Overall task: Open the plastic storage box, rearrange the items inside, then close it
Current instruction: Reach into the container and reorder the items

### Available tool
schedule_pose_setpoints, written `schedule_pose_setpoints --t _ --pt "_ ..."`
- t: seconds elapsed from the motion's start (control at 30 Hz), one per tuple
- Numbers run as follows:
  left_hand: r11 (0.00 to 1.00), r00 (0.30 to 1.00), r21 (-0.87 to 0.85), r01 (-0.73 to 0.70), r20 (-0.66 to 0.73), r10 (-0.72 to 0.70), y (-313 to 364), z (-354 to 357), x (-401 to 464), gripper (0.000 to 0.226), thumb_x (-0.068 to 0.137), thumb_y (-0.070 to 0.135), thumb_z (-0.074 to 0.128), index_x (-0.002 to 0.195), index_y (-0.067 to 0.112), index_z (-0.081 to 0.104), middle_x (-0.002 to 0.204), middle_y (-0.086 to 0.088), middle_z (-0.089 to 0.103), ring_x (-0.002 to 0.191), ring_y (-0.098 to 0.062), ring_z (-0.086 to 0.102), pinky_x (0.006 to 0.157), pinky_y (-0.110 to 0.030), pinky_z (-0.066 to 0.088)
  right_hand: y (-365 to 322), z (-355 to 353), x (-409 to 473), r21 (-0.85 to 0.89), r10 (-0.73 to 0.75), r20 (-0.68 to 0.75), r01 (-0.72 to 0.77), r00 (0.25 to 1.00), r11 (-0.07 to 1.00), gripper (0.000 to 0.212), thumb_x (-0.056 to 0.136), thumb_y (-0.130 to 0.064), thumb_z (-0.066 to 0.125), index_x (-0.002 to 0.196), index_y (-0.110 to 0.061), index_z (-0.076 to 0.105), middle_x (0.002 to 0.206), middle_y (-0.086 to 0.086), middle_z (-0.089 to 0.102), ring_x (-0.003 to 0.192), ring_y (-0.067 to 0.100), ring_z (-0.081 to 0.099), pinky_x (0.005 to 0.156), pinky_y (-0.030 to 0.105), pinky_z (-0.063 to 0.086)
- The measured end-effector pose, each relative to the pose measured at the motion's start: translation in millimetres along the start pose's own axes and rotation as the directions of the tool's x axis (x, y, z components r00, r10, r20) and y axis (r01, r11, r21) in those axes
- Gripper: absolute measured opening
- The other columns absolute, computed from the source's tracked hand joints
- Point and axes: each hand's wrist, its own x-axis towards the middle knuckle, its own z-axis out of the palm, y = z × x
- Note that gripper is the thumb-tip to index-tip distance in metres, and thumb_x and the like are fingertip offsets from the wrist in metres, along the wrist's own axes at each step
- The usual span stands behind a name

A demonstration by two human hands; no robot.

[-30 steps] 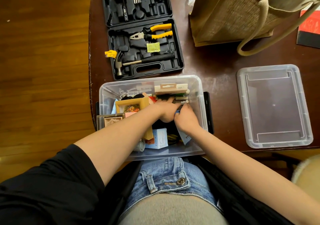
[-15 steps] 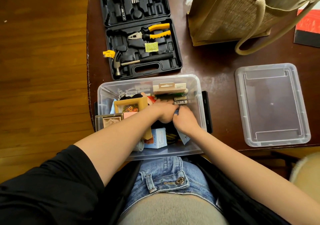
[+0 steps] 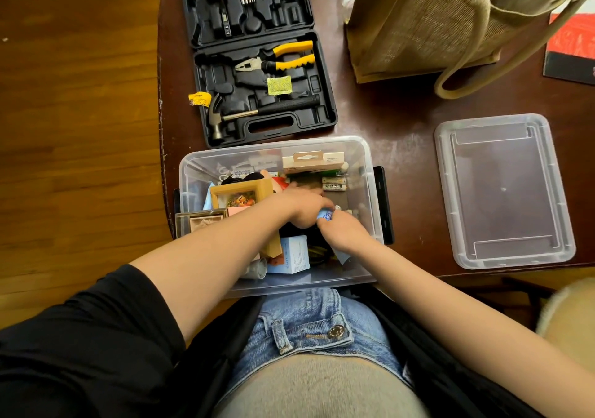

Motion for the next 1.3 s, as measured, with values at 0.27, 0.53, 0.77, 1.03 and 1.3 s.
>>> schedule_pose_setpoints --t 0.27,0.53,0.77,1.03,1.3 --pt "0.998 0.999 -0.046 -0.036 0.021 0.037 2.9 -12.9 -10.7 0.06 0.086 -0.003 0.043 0.137 0.027 0.049 0.141 -0.002 0.048 0.125 -0.026 0.046 0.099 -0.042 0.04 4.1 -1.9 1.1 0.07 0.004 -0.04 -0.001 0.999 0.998 0.028 0.095 -0.02 0.037 0.071 -0.01 0.046 0.094 0.02 0.053 0.085 0.03 0.051 0.064 0.029 0.033" --pt "1.0 0.999 -0.018 0.025 0.024 -0.025 4.2 -18.5 -24.7 0.039 0.089 0.002 0.048 0.122 0.017 0.06 0.095 -0.002 0.057 0.082 -0.02 0.049 0.07 -0.033 0.034 -8.0 -8.0 17.9 -0.02 0.06 -0.021 -0.061 0.998 0.998 0.036 0.096 -0.026 0.041 0.113 0.002 0.056 0.118 0.021 0.059 0.104 0.036 0.058 0.073 0.034 0.044" --pt "0.997 0.997 -0.021 0.072 0.0 -0.072 2.8 -19.9 -26.4 0.023 0.09 0.006 0.051 0.11 0.009 0.062 0.086 -0.003 0.056 0.078 -0.02 0.051 0.061 -0.027 0.035 -12.2 -9.3 29.3 0.145 0.152 -0.05 -0.143 0.987 0.979 0.018 0.089 -0.02 0.049 0.078 -0.005 0.052 0.08 0.013 0.057 0.076 0.029 0.055 0.049 0.027 0.037" --pt "0.998 0.996 -0.034 0.058 -0.067 -0.06 -2.0 -13.7 -20.3 0.043 0.088 0.008 0.052 0.13 0.015 0.054 0.145 -0.009 0.036 0.125 -0.029 0.041 0.099 -0.04 0.037 -9.9 -5.8 26.4 0.399 0.212 -0.158 -0.134 0.964 0.907 0.057 0.085 -0.01 0.05 0.137 0.005 0.031 0.131 0.025 0.05 0.11 0.031 0.054 0.074 0.035 0.047" --pt "0.99 0.996 -0.11 0.084 0.011 -0.083 -1.9 -16.1 -10.2 0.037 0.084 0.002 0.06 0.12 0.012 0.058 0.129 -0.008 0.051 0.113 -0.027 0.05 0.097 -0.041 0.045 1.6 -5.7 21.2 0.291 0.09 -0.042 -0.074 0.995 0.954 0.039 0.093 -0.011 0.043 0.129 0.003 0.045 0.132 0.021 0.05 0.118 0.034 0.049 0.084 0.031 0.037"
